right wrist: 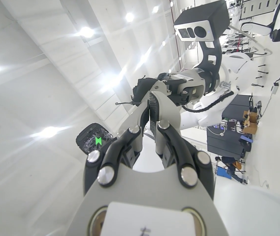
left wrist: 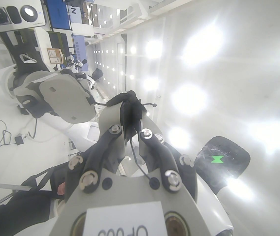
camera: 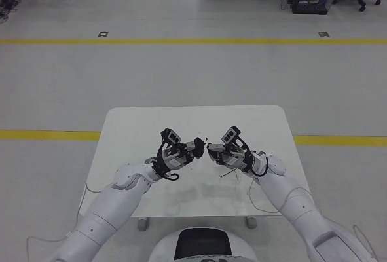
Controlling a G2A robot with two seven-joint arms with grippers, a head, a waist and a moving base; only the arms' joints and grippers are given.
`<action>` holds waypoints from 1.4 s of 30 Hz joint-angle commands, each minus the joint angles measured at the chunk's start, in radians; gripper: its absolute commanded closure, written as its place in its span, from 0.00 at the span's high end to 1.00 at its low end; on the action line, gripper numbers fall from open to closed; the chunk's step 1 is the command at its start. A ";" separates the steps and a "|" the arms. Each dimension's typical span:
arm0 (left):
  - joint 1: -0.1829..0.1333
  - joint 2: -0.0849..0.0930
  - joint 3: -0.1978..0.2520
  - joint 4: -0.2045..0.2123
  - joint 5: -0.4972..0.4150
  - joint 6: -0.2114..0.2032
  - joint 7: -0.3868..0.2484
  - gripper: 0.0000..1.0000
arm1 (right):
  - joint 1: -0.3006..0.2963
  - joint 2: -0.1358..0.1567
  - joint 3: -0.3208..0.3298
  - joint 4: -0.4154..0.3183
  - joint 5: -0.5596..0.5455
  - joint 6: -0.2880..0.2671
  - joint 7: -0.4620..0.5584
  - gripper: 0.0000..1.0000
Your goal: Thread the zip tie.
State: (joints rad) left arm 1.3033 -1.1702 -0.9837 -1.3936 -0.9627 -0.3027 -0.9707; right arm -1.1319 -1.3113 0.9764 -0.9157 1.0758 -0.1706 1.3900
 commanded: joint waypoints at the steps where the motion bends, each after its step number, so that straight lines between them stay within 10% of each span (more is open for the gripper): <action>1: 0.000 0.000 0.000 0.000 0.000 0.000 0.000 0.00 | 0.000 -0.001 0.000 0.002 0.000 0.001 0.000 0.00; 42: 0.000 0.000 0.000 0.000 0.000 0.000 0.000 0.00 | -0.003 -0.010 -0.006 0.028 0.004 -0.002 0.000 0.00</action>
State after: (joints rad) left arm 1.3033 -1.1702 -0.9837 -1.3936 -0.9627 -0.3027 -0.9707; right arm -1.1355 -1.3209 0.9704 -0.8882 1.0797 -0.1725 1.3900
